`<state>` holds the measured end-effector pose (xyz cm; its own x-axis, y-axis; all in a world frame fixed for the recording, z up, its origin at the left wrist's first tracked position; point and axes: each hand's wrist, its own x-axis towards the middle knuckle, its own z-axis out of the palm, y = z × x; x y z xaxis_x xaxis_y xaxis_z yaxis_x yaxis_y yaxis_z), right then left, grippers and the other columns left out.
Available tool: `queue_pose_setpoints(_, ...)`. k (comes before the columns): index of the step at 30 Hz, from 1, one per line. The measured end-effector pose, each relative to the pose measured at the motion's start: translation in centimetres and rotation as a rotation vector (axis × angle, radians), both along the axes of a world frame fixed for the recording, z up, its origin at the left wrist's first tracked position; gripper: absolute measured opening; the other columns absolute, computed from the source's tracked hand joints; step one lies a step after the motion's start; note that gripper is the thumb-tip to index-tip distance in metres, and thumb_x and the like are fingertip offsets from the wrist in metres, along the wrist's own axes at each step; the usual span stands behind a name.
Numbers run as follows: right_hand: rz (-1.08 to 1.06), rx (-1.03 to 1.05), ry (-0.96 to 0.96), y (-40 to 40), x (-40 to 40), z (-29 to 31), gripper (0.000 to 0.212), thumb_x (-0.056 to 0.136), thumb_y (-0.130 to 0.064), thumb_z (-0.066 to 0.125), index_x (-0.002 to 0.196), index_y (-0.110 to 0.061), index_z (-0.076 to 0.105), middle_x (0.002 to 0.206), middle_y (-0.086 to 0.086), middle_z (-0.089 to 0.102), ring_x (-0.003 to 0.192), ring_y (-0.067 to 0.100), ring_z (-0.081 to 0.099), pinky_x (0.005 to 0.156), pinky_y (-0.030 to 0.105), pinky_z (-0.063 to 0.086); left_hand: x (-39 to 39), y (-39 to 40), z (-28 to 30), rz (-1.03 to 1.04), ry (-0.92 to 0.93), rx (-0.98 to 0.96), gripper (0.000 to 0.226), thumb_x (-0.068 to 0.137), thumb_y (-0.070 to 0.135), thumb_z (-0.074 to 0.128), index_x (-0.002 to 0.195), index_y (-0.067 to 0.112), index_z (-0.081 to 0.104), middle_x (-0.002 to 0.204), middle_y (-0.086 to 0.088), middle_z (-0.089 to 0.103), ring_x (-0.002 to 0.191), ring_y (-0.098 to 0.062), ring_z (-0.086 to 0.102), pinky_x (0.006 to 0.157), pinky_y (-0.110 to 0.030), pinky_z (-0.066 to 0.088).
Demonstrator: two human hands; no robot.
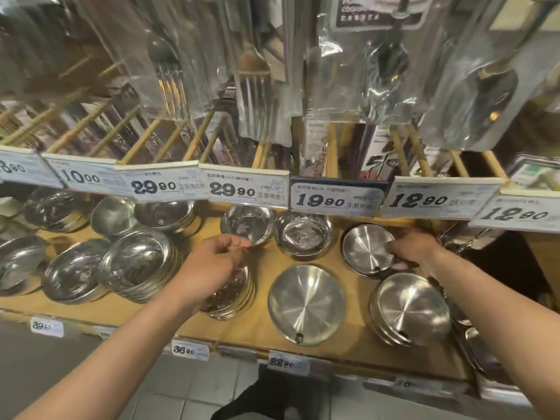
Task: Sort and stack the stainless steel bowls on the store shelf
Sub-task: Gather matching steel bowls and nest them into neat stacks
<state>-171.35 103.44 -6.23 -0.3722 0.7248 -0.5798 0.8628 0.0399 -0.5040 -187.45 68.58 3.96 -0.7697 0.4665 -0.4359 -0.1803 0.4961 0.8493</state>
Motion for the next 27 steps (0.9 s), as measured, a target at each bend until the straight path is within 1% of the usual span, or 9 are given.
queue_pose_setpoints(3,-0.086,-0.126,0.097,-0.6,0.1,1.2,0.027,0.082,-0.010,0.081,0.100,0.004,0.068,0.094,0.021,0.071,0.055,0.022,0.074,0.040,0.025,0.056,-0.1,-0.7,-0.1,0.027,0.009,0.016,0.019,0.099,0.007,0.058,0.103,0.017,0.073,0.096,-0.008,0.072,0.082,-0.017,0.066,0.069,-0.024,0.057)
queue_pose_setpoints(6,-0.107,-0.150,0.192,-1.6,0.3,3.0,0.023,0.089,-0.014,0.075,0.102,0.003,0.067,0.101,0.022,0.072,0.074,0.027,0.076,0.062,0.034,0.064,-0.2,-2.1,0.0,0.062,-0.004,0.033,0.015,0.099,0.009,0.060,0.102,0.015,0.073,0.098,-0.010,0.075,0.085,-0.020,0.070,0.072,-0.030,0.055)
queue_pose_setpoints(10,-0.072,-0.072,0.362,-3.7,0.6,5.3,0.016,0.087,-0.015,0.076,0.094,-0.002,0.068,0.081,0.013,0.072,0.057,0.016,0.071,0.046,0.024,0.057,-0.2,-4.5,0.4,0.134,0.012,0.044,0.015,0.099,0.009,0.059,0.099,0.014,0.073,0.095,-0.009,0.075,0.078,-0.018,0.068,0.077,-0.039,0.054)
queue_pose_setpoints(13,-0.045,-0.098,0.454,-5.6,0.6,6.9,0.014,0.092,-0.015,0.071,0.100,-0.004,0.067,0.092,0.010,0.072,0.076,0.023,0.071,0.075,0.040,0.063,0.2,-6.9,0.6,0.170,0.023,0.038,0.013,0.099,0.010,0.060,0.103,0.012,0.072,0.095,-0.011,0.074,0.081,-0.022,0.065,0.078,-0.037,0.053)
queue_pose_setpoints(14,-0.047,-0.122,0.478,-6.3,0.6,7.4,0.014,0.093,-0.014,0.069,0.102,-0.004,0.066,0.092,0.009,0.072,0.077,0.022,0.071,0.077,0.040,0.064,0.3,-7.7,0.6,0.176,0.022,0.037,0.013,0.099,0.010,0.059,0.105,0.011,0.071,0.094,-0.010,0.073,0.080,-0.021,0.065,0.077,-0.035,0.053)
queue_pose_setpoints(18,-0.012,-0.250,0.548,-9.6,0.9,9.6,0.004,0.092,-0.001,0.066,0.090,-0.004,0.063,0.050,-0.002,0.066,0.046,0.011,0.066,0.049,0.025,0.060,1.6,-10.9,0.4,0.240,0.010,0.053,0.014,0.100,0.010,0.058,0.107,0.009,0.070,0.094,-0.005,0.072,0.084,-0.015,0.066,0.071,-0.028,0.052)
queue_pose_setpoints(21,0.045,-0.371,0.574,-12.3,1.4,10.7,0.007,0.093,0.004,0.062,0.097,-0.001,0.065,0.061,0.007,0.074,0.049,0.014,0.070,0.042,0.018,0.053,2.8,-12.7,0.3,0.280,-0.003,0.065,0.013,0.100,0.010,0.058,0.107,0.008,0.069,0.096,-0.006,0.068,0.088,-0.018,0.064,0.074,-0.029,0.054)
queue_pose_setpoints(24,0.067,-0.442,0.571,-14.4,2.0,11.0,0.005,0.094,0.003,0.062,0.097,0.001,0.064,0.064,0.011,0.073,0.049,0.013,0.069,0.039,0.018,0.051,3.5,-13.9,0.2,0.311,-0.005,0.074,0.013,0.099,0.011,0.060,0.108,0.007,0.069,0.097,-0.006,0.068,0.086,-0.018,0.063,0.074,-0.028,0.055)
queue_pose_setpoints(27,0.027,-0.457,0.554,-15.6,2.4,10.4,0.021,0.095,0.001,0.061,0.115,0.003,0.064,0.100,0.022,0.075,0.088,0.028,0.074,0.058,0.027,0.063,3.4,-14.7,0.2,0.328,-0.004,0.088,0.013,0.099,0.011,0.061,0.108,0.008,0.069,0.098,-0.006,0.069,0.088,-0.019,0.064,0.073,-0.028,0.054)
